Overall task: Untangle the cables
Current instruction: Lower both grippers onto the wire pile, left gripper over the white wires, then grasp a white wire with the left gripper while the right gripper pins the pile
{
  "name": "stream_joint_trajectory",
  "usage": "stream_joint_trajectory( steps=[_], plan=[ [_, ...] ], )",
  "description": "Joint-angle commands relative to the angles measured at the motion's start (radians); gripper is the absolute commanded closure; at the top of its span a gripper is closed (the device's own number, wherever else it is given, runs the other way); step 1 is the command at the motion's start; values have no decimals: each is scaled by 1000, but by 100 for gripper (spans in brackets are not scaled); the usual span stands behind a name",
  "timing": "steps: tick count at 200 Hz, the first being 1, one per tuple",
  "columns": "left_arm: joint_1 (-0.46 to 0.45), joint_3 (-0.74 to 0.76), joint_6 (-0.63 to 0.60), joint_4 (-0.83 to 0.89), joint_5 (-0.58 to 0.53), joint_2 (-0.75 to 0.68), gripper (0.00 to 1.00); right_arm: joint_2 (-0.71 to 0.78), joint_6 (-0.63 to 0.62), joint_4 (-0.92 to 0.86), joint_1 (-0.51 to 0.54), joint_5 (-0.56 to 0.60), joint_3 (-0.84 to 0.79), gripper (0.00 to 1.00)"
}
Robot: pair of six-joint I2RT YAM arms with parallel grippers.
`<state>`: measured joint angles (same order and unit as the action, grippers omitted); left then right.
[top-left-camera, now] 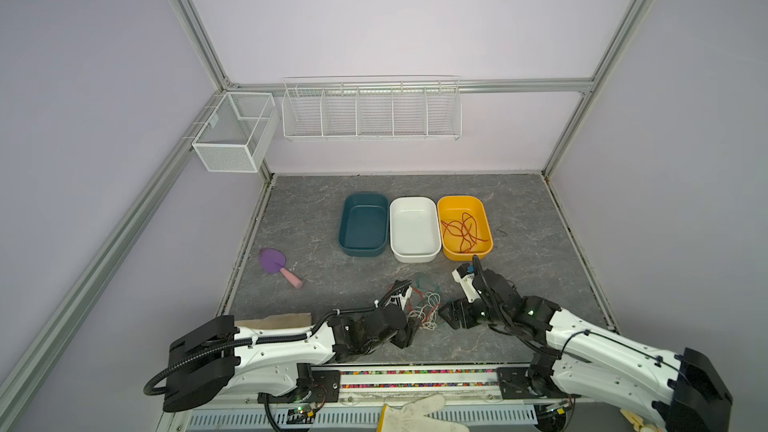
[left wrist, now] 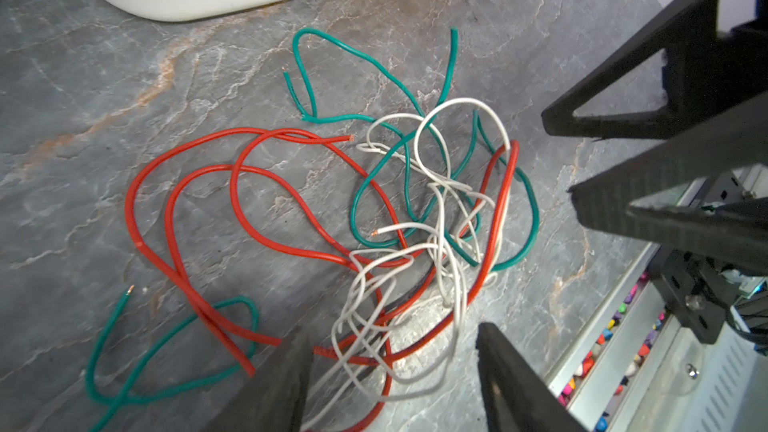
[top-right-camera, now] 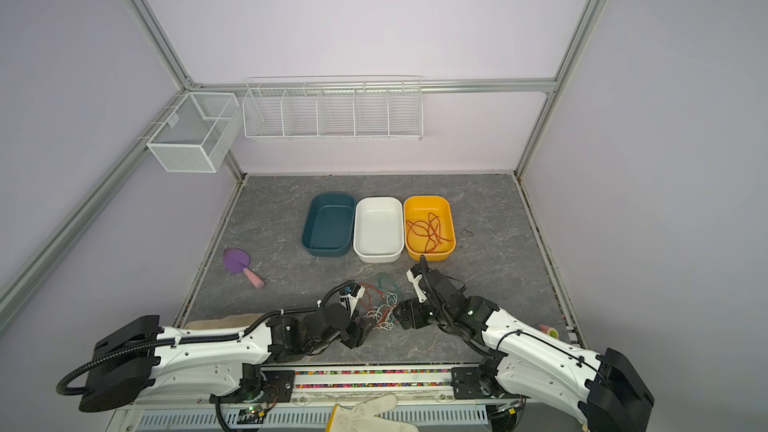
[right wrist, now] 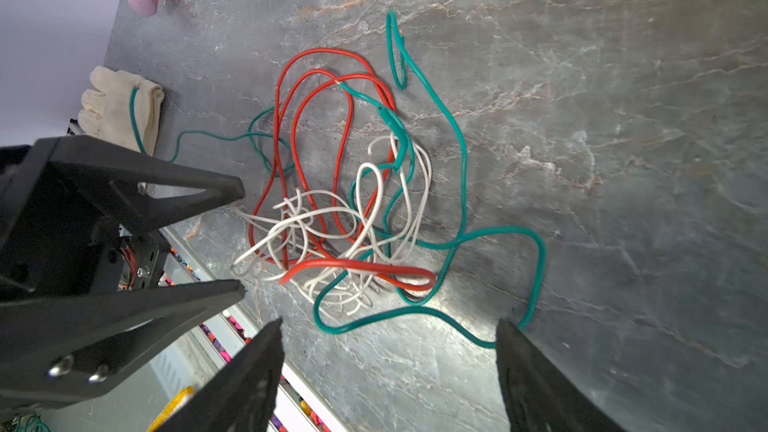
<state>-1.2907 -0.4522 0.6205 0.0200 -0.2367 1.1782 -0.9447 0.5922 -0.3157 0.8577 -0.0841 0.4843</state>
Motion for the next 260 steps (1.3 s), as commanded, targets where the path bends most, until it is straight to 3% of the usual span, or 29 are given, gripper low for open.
stream_joint_trajectory(
  steps=[1, 46, 85, 132, 149, 222, 260],
  plan=[
    [-5, 0, -1, -18, 6, 14, 38, 1, 12, 19, 7, 22, -9, 19],
    [-4, -12, -20, -17, -3, 32, 56, -1, 18, 22, 14, 27, -11, 19],
    [-5, -17, -26, -38, 0, 48, 61, 0, 18, 19, 17, 30, -11, 19],
    [-3, -34, -43, -27, 4, 48, 85, -13, 22, 30, 24, 34, -18, 19],
    [-5, -44, -45, -15, 0, 35, 100, -23, 24, 39, 26, 34, -22, 19],
    [-5, -92, -32, 78, -22, -110, 100, -121, 56, 115, 40, 57, -18, 19],
    [-5, -136, -1, 162, -35, -206, 100, -208, 81, 156, 42, 78, -16, 25]
  ],
)
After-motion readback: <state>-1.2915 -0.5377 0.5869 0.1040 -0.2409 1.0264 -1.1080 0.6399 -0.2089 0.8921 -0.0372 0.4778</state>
